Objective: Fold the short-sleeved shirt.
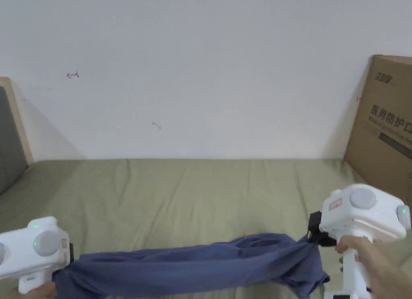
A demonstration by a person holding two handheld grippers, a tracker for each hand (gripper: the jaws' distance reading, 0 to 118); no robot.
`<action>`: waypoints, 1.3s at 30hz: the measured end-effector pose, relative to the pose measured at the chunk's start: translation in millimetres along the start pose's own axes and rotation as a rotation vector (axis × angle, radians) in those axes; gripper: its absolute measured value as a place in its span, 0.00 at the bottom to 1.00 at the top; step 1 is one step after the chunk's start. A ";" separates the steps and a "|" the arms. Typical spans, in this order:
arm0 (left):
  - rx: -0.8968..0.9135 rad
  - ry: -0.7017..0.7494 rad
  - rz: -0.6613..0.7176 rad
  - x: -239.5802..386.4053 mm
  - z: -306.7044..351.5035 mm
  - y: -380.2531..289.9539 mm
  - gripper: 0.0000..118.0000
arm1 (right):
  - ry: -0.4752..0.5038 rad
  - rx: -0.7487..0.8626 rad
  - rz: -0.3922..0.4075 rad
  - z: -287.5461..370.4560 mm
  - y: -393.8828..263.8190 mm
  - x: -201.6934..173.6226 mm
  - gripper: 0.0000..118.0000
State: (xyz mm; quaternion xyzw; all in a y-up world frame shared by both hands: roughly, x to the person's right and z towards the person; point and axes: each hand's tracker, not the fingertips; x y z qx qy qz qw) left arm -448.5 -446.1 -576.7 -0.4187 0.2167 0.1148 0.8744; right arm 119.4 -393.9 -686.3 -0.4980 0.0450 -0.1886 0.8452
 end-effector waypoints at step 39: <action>0.031 -0.061 -0.181 -154.7 260.0 -318.8 0.87 | -0.081 0.015 0.194 198.9 -395.3 142.5 0.62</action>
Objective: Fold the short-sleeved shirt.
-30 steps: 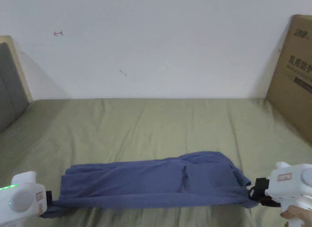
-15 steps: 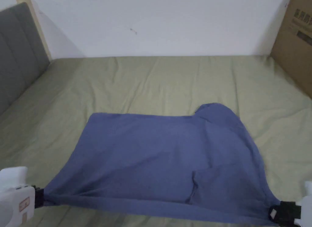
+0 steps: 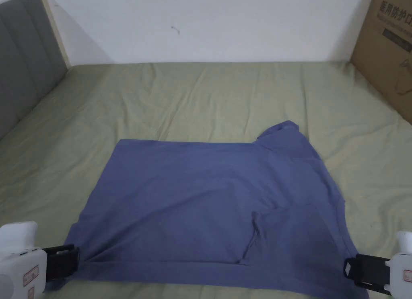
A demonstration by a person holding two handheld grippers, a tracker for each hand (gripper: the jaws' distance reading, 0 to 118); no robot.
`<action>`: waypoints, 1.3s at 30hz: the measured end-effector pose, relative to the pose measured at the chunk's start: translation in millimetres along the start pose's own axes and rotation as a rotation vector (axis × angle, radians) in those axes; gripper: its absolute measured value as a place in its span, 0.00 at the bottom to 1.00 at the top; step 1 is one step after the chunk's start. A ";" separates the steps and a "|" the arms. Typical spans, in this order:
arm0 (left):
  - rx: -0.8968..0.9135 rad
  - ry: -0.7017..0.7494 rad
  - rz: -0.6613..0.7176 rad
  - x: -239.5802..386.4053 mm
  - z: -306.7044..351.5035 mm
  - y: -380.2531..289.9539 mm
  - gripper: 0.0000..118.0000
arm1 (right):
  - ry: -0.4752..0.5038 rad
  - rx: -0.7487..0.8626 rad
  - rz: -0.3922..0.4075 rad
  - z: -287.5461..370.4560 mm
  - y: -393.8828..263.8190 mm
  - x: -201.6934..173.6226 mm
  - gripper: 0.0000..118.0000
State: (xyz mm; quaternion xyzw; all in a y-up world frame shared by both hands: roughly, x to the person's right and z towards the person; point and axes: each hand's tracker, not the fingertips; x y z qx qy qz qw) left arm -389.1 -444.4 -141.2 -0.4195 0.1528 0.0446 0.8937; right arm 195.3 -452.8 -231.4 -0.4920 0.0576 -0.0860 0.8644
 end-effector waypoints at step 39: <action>-0.171 -0.086 0.110 -7.9 -41.8 -31.3 0.02 | 0.039 -0.087 0.089 -10.6 -27.2 -17.0 0.74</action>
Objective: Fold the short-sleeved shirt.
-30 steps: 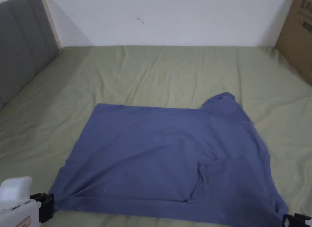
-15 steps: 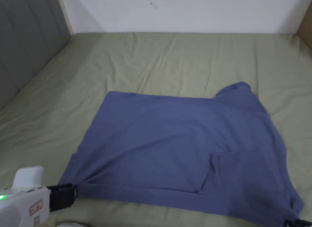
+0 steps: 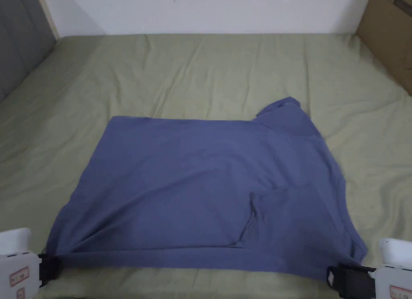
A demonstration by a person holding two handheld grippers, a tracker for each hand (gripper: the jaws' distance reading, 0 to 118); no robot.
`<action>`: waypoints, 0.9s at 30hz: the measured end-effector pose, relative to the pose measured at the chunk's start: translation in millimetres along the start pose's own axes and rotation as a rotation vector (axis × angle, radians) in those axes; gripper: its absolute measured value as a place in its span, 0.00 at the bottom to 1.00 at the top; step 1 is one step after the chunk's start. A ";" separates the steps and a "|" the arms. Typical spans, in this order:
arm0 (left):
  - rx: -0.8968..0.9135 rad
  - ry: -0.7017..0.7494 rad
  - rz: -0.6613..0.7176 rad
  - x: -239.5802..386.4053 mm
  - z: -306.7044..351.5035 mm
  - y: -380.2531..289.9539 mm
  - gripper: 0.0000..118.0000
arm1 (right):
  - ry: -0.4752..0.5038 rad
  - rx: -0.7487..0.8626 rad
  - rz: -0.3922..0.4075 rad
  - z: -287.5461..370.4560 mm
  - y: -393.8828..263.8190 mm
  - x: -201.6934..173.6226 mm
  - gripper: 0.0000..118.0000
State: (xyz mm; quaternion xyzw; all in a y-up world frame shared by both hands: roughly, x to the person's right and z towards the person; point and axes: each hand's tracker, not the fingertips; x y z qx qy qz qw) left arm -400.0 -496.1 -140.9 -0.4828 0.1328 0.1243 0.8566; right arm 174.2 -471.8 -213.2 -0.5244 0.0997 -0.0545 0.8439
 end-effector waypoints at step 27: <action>0.108 0.014 -0.109 31.3 25.0 113.7 0.03 | 0.058 0.077 -0.117 3.0 113.4 21.9 0.03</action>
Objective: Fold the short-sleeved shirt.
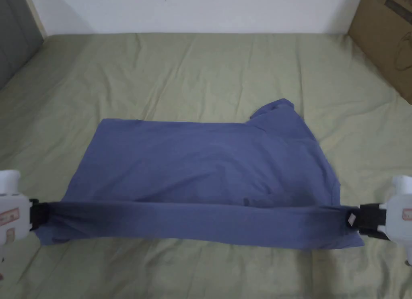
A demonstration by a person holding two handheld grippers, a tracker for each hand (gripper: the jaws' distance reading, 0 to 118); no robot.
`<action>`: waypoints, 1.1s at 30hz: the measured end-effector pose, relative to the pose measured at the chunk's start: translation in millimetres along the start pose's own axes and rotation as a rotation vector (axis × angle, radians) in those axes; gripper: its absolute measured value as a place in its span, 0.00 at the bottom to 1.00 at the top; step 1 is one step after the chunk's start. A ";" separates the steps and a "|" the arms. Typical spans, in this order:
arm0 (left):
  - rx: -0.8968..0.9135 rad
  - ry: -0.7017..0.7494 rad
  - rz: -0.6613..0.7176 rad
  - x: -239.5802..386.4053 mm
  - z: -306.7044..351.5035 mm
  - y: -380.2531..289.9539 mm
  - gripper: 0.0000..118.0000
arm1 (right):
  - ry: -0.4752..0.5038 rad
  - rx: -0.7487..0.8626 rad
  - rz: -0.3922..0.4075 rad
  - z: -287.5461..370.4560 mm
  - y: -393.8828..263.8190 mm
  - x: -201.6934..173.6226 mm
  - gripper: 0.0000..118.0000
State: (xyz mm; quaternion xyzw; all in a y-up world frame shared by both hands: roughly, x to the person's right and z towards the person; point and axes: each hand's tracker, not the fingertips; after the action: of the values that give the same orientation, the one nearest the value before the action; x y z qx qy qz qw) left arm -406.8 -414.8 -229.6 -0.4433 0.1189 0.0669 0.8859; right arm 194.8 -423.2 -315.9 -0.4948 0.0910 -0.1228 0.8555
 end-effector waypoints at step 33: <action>-0.046 -0.055 0.196 -28.6 -43.8 -33.0 0.99 | -0.079 -0.059 -0.093 -18.5 -62.3 -3.1 0.00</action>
State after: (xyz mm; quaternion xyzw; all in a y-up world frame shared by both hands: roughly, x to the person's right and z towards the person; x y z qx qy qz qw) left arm -433.6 -470.0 -221.8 -0.4476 0.1358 0.1679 0.8677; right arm 179.2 -467.5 -270.9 -0.5279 0.0377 -0.1404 0.8368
